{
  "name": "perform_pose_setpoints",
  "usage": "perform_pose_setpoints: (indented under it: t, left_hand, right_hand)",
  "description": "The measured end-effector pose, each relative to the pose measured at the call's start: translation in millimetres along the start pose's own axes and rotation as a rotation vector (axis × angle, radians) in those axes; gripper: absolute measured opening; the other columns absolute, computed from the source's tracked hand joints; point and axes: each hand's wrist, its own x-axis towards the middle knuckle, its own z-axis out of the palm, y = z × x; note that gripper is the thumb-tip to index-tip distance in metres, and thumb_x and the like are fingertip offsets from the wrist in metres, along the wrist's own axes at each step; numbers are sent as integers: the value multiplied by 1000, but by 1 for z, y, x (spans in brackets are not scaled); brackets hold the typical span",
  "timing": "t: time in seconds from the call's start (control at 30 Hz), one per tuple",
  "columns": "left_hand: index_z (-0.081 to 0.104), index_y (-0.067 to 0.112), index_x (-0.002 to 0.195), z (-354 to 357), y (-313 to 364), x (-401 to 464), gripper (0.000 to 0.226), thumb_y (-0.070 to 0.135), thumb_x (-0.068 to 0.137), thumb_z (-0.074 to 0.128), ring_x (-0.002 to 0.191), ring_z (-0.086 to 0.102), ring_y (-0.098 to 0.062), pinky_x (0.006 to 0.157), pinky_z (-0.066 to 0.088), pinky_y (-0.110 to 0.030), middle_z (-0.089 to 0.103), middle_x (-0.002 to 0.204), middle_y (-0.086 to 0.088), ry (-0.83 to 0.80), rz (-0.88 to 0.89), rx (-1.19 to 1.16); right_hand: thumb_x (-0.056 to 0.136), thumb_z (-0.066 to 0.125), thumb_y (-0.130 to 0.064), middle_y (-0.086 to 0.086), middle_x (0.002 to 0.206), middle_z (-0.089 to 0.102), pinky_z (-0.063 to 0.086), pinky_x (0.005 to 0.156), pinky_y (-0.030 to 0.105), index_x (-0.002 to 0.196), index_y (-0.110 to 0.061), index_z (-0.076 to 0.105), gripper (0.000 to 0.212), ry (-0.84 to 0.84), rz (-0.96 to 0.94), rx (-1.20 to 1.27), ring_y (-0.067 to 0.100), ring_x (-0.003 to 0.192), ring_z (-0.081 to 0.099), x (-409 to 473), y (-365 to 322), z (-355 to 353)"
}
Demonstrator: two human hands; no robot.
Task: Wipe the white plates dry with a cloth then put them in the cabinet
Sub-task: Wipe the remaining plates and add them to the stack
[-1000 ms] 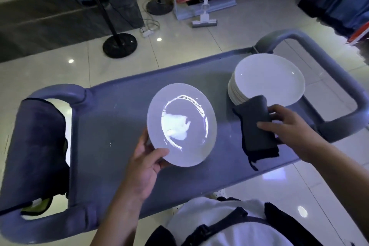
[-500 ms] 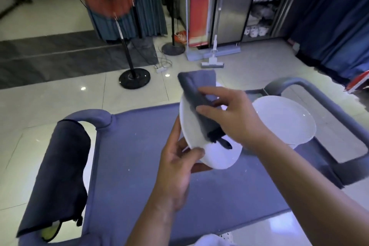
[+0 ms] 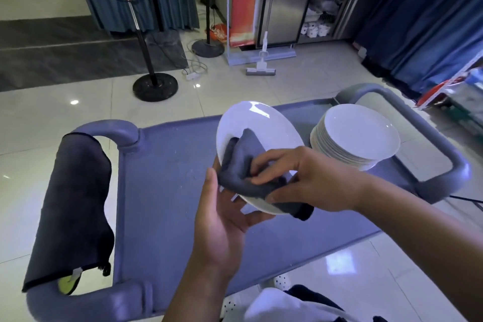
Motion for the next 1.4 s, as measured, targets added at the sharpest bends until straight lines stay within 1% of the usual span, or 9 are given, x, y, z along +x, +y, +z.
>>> perform_pose_setpoints:
  t: [0.2, 0.4, 0.5, 0.63, 0.77, 0.93, 1.1, 1.23, 1.4]
  left_hand:
    - [49, 29, 150, -7, -7, -5, 54, 27, 96, 50, 121, 65, -39, 84, 57, -59, 65, 138, -11, -116, 88, 35]
    - [54, 32, 144, 5, -15, -1, 64, -3, 90, 52, 104, 70, -33, 69, 60, -45, 72, 124, -8, -38, 150, 139]
    - [56, 32, 141, 15, -5, 10, 67, -6, 86, 51, 88, 69, -26, 68, 59, -47, 73, 119, -3, -10, 184, 159]
    - [57, 29, 140, 27, 24, 38, 66, 1, 81, 51, 64, 59, -13, 70, 59, -49, 69, 115, 3, 7, 236, 237]
    - [59, 34, 139, 50, 45, 60, 67, 2, 81, 50, 92, 60, -23, 70, 59, -51, 66, 124, 4, 2, 271, 296]
    - [64, 32, 131, 89, 24, 57, 63, 2, 76, 53, 96, 66, -22, 62, 57, -42, 67, 120, -1, 56, 337, 267]
    - [69, 34, 122, 129, -8, 44, 59, 3, 75, 52, 92, 67, -19, 63, 57, -44, 70, 109, 0, 101, 360, 321]
    - [70, 30, 122, 140, -16, 28, 54, 6, 77, 52, 92, 61, -29, 66, 57, -46, 69, 108, -8, 185, 397, 354]
    - [68, 33, 129, 155, -23, 12, 59, 6, 78, 53, 98, 68, -25, 73, 59, -53, 73, 117, -9, 233, 424, 424]
  right_hand:
    - [84, 76, -5, -21, 115, 64, 41, 73, 10, 109, -26, 79, 33, -50, 19, -221, 4, 86, 62, -24, 9, 7]
    - [88, 73, -1, -17, 111, 63, 41, 63, 8, 111, -20, 78, 30, -105, 39, -273, -3, 68, 57, -49, 26, -8]
    - [89, 71, -7, -18, 106, 68, 45, 64, 10, 109, -29, 75, 29, 41, -50, -286, -2, 73, 62, -59, 46, -25]
    - [89, 69, 3, -6, 88, 74, 59, 75, 41, 96, -35, 71, 39, 473, 171, -73, 11, 80, 72, -58, 83, -80]
    - [92, 56, 12, 16, 97, 69, 63, 66, 42, 99, -10, 65, 25, 580, 235, 576, 29, 92, 68, -38, 92, -144]
    - [87, 54, 18, 7, 86, 65, 49, 67, 32, 88, -22, 60, 41, 823, -97, 348, 15, 76, 60, -9, 69, -178]
    - [73, 46, 17, 12, 113, 62, 38, 81, 21, 106, -1, 58, 40, 753, -454, -57, 16, 106, 57, 23, 33, -145]
    - [80, 58, -27, -7, 138, 46, 30, 114, 51, 144, -23, 38, 67, 508, -458, -101, 26, 142, 35, 28, 35, -109]
    - [90, 37, -69, -13, 166, 13, 9, 124, 50, 155, -44, 21, 72, 531, -421, -123, 17, 156, 4, 37, 38, -88]
